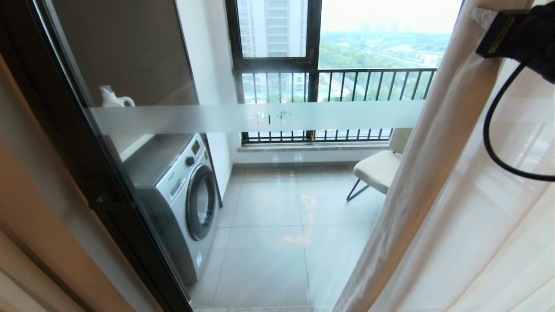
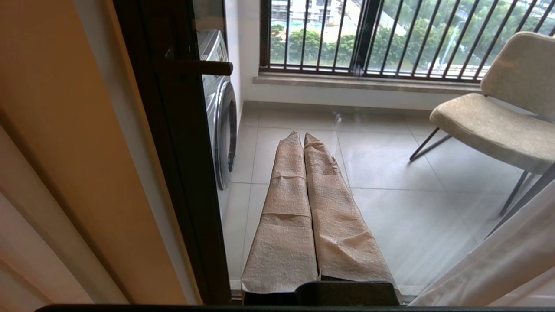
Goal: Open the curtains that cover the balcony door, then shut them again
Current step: Close the inner curtains on both sides
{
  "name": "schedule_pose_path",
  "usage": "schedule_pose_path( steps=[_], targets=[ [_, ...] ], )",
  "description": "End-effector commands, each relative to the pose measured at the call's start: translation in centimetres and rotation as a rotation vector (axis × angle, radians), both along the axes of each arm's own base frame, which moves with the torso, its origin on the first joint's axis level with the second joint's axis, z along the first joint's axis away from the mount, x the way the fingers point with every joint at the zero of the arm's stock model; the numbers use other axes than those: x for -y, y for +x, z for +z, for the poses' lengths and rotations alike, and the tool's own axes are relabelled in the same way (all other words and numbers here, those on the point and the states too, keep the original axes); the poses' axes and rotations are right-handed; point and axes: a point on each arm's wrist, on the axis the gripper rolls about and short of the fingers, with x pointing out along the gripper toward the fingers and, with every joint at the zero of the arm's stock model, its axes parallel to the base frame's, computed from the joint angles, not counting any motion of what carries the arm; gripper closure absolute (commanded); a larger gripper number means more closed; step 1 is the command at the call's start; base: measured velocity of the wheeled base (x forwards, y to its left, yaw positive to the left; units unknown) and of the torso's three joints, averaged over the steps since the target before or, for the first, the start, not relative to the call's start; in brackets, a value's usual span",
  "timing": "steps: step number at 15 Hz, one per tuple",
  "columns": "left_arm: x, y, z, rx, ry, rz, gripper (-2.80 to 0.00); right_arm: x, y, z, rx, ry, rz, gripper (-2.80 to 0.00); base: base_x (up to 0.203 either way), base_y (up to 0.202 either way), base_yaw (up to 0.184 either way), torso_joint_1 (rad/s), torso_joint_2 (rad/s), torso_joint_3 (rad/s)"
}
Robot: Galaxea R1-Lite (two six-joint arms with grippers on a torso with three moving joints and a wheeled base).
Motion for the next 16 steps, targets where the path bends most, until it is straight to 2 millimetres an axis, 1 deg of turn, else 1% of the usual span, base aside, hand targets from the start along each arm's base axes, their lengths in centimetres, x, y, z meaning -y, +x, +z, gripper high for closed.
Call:
schedule_pose_path(
  steps=[1,3,5,11,14,16],
  targets=[
    [0.0,0.0,0.0,0.001,-0.001,0.000,0.00,-0.6,0.2,-0.2,-0.001,-0.015,0.015,0.00,0.000,0.000,0.000,0.000,0.00,0.000],
    [0.0,0.0,0.0,0.001,-0.001,0.000,0.00,-1.5,0.5,0.0,0.005,-0.023,0.034,0.00,0.000,0.000,0.000,0.000,0.00,0.000],
    [0.0,0.0,0.0,0.001,-0.001,0.000,0.00,-2.8,0.7,0.2,0.009,-0.014,0.042,0.00,0.000,0.000,0.000,0.000,0.00,0.000],
    [0.0,0.0,0.0,0.001,-0.001,0.000,0.00,-7.9,1.5,-1.0,-0.011,-0.030,0.100,0.00,0.000,0.000,0.000,0.000,0.00,0.000],
    [0.0,0.0,0.0,0.002,-0.001,0.000,0.00,-10.4,2.0,-1.2,-0.006,-0.033,0.140,0.00,0.000,0.000,0.000,0.000,0.00,0.000],
    [0.0,0.0,0.0,0.002,-0.001,0.000,0.00,-11.8,2.2,-1.5,-0.012,-0.041,0.155,0.00,0.000,0.000,0.000,0.000,0.00,0.000]
  ],
)
